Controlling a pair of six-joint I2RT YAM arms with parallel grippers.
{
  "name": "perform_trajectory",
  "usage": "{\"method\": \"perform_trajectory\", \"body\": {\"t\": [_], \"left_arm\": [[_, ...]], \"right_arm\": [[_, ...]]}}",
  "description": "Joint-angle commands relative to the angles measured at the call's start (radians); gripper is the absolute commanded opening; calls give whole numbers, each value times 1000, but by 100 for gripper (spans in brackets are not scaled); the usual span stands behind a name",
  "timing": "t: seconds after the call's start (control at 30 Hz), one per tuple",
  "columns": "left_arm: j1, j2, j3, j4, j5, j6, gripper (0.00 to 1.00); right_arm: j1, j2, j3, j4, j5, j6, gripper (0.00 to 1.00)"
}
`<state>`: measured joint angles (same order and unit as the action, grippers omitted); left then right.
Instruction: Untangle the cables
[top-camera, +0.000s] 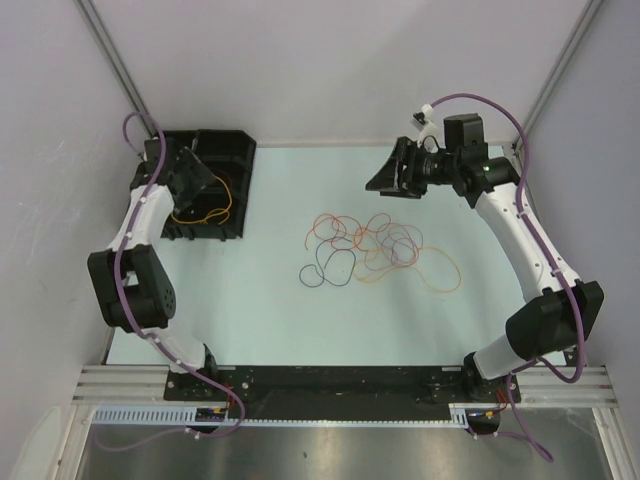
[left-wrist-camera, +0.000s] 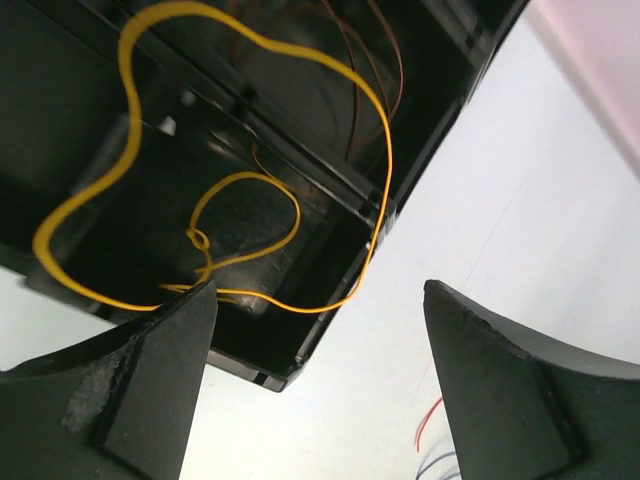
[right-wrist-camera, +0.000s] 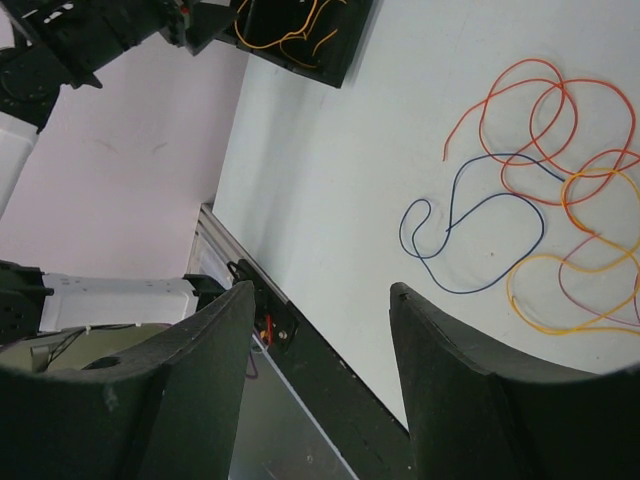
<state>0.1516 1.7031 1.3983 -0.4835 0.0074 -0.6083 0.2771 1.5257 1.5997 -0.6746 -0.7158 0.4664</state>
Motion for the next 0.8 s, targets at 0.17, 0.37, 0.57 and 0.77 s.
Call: {"method": "perform_trajectory", "body": {"t": [0.17, 0.37, 0.57, 0.77], "left_arm": [[43, -79, 59, -46, -213, 1, 85], [94, 7, 102, -55, -196, 13, 74], [114, 79, 105, -49, -172, 47, 63], [121, 112, 65, -29, -152, 85, 55]], "right_arm": [[-9, -58, -37, 21, -14, -8, 61], [-10, -58, -34, 7, -10, -18, 61], [-15, -56, -41, 0, -4, -18, 61], [-24, -52, -41, -11, -2, -20, 61]]}}
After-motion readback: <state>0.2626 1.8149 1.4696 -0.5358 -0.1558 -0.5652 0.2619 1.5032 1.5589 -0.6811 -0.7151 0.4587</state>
